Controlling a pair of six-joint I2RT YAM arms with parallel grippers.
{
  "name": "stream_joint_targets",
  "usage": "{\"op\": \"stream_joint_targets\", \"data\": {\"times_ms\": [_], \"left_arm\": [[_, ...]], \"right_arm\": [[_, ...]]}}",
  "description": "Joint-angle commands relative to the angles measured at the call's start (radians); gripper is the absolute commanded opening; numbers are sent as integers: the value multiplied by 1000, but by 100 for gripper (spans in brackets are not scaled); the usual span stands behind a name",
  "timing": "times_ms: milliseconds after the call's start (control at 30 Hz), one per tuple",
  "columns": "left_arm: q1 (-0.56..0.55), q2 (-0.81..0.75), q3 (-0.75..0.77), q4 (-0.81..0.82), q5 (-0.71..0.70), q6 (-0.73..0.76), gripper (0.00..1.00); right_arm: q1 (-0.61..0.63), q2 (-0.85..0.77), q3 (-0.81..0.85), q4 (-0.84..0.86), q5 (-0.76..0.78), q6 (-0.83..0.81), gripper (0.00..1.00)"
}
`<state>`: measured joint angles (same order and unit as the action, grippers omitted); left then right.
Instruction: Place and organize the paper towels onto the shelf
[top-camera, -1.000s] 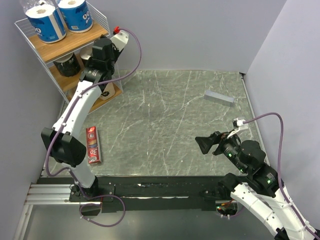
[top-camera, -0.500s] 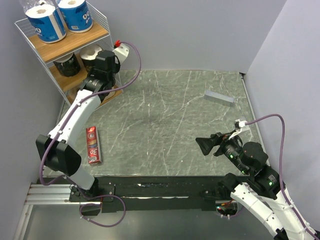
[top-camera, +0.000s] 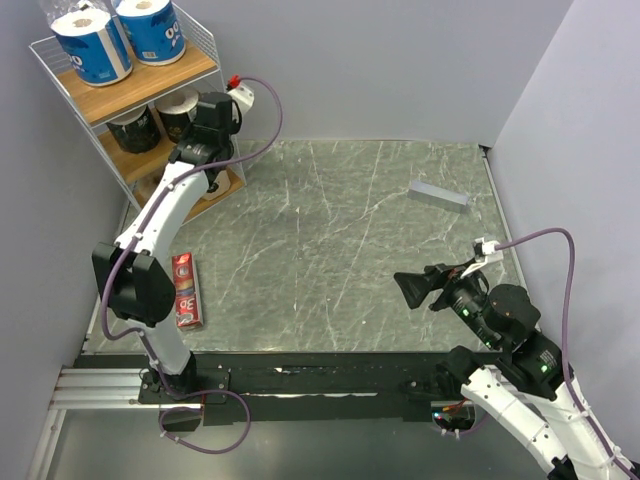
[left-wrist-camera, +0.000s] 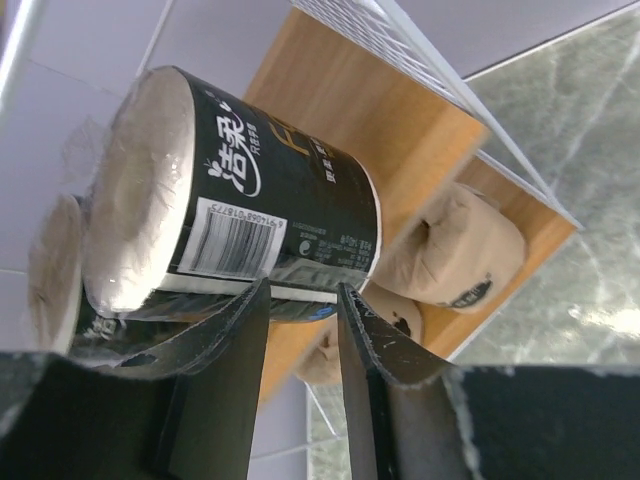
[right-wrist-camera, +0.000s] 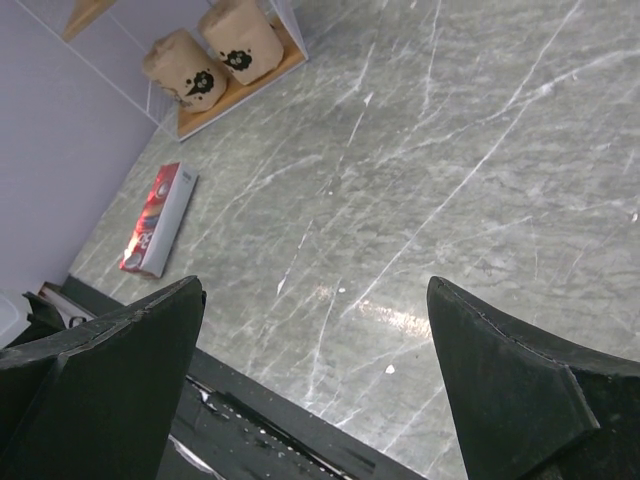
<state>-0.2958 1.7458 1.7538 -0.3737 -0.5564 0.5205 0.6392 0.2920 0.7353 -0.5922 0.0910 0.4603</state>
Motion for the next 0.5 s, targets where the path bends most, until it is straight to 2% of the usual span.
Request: {"op": "stream_joint_targets", "data": {"times_ms": [0,200,467], "left_arm": [[23,24,61,67,-23,36,40],[58,60,78,88,4,58,40],[37,93,154,65,59,21,42]], "right_arm": [[4,15,55,43,27,-17,99],[5,33,50,48,30,-14,100],[5,76,55,60,42,-20,99]]}}
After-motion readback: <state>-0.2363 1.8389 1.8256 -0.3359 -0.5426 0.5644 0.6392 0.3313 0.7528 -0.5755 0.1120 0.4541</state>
